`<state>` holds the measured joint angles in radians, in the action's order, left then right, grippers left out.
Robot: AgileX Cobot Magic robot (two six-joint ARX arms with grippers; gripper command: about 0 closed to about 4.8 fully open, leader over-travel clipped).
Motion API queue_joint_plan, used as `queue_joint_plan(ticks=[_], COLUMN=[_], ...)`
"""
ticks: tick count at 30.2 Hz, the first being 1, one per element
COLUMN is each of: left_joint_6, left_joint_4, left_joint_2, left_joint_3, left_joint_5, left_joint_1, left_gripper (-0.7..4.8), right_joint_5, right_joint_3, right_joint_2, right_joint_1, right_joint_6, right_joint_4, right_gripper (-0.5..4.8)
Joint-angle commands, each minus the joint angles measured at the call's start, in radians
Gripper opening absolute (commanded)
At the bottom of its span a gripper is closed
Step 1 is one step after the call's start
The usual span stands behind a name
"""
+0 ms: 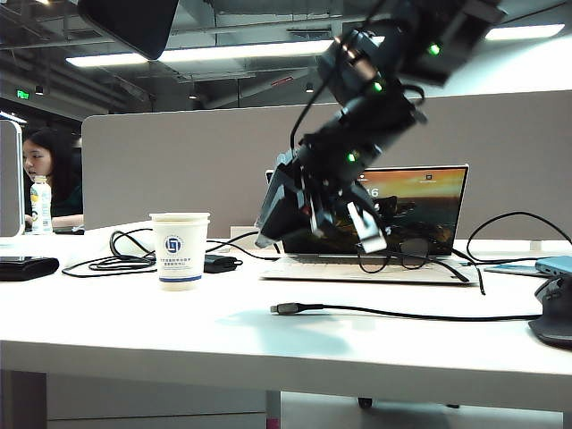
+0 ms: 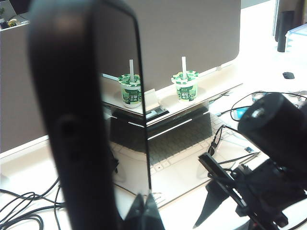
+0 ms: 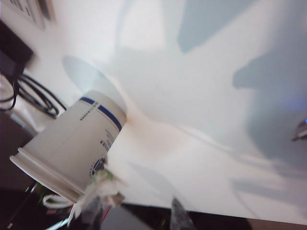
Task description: Pick up the black phone, pick up the charger plug, insert the charger plug into the phone's charging port, and finally place the connected phone back on the desk.
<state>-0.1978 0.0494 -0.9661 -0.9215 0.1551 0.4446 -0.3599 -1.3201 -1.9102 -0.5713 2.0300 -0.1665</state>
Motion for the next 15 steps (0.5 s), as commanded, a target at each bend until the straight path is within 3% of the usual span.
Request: queue_joint_plan(ticks=[1,5,15], left_joint_6=[-0.005,-0.009,-0.013], left_joint_4=[-0.043,-0.043,-0.044], left_joint_2=[0.018,0.026,0.044], left_joint_3=[-0.005,-0.005,-0.005], left_joint_5=[0.006,0.006,0.006], left_joint_1=[0.001,0.001,0.001], left_gripper=[-0.06,-0.06,-0.06], right_joint_5=[0.132,0.213,0.203], right_joint_3=[-0.097,-0.150,-0.149], right_joint_2=[0.005,0.004,-0.027], right_joint_1=[-0.026,-0.038,-0.039], right_joint_6=[-0.071,-0.073,-0.070], right_joint_4=[-0.201,-0.286,-0.427], right_gripper=[1.80,1.80,1.80])
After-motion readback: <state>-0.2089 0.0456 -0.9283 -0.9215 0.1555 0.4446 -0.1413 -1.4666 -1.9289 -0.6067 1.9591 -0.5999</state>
